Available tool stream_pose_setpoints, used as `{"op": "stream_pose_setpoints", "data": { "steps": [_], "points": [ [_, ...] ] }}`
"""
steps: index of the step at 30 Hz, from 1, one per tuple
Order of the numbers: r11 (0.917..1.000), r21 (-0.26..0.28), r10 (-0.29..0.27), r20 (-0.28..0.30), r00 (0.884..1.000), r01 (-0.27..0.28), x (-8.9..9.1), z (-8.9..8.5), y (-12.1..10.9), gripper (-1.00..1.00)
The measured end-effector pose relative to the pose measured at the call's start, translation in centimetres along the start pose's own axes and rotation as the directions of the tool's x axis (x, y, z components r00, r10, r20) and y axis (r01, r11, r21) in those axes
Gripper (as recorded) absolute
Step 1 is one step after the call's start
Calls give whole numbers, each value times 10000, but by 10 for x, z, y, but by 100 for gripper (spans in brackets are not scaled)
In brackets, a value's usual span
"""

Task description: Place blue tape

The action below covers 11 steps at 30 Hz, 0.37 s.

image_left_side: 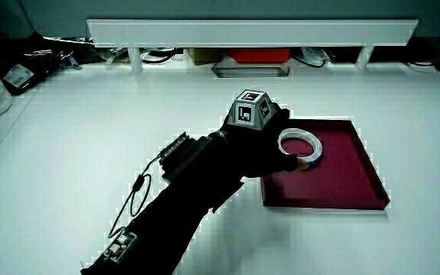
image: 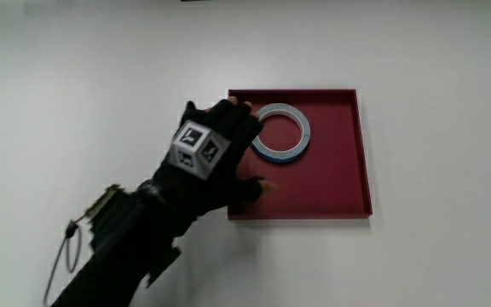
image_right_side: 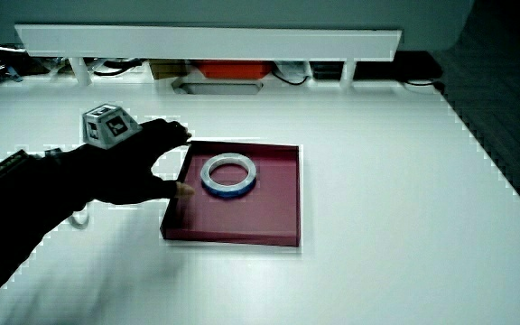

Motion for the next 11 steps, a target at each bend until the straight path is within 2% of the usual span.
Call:
{"op": "stream_pose_setpoints", "data": {
  "steps": [1, 2, 3, 5, 7, 8, 9, 10, 11],
  "points": [
    [9999, 124, -99, 606, 9981, 92, -11, -12, -1, -100],
    [9996, -105, 275, 302, 9992, -272, -10, -6, -7, -100],
    [9997, 246, -28, 10, 10000, 28, -8, 3, -14, -100],
    [9936, 917, -603, -603, 9964, 657, -2, 20, -27, -100],
    [9992, 403, 16, -880, 9961, 19, -5, 29, -36, -100],
    [9973, 690, -182, -1126, 9935, 261, -10, 26, -38, -100],
    [9974, 676, -135, -1732, 9848, 256, -9, 34, -43, -100],
    [9986, 307, 463, -1369, 9895, -425, -12, 36, -47, -100],
    [9976, 456, 584, -1272, 9902, -530, -22, 27, -48, -100]
  ]
}}
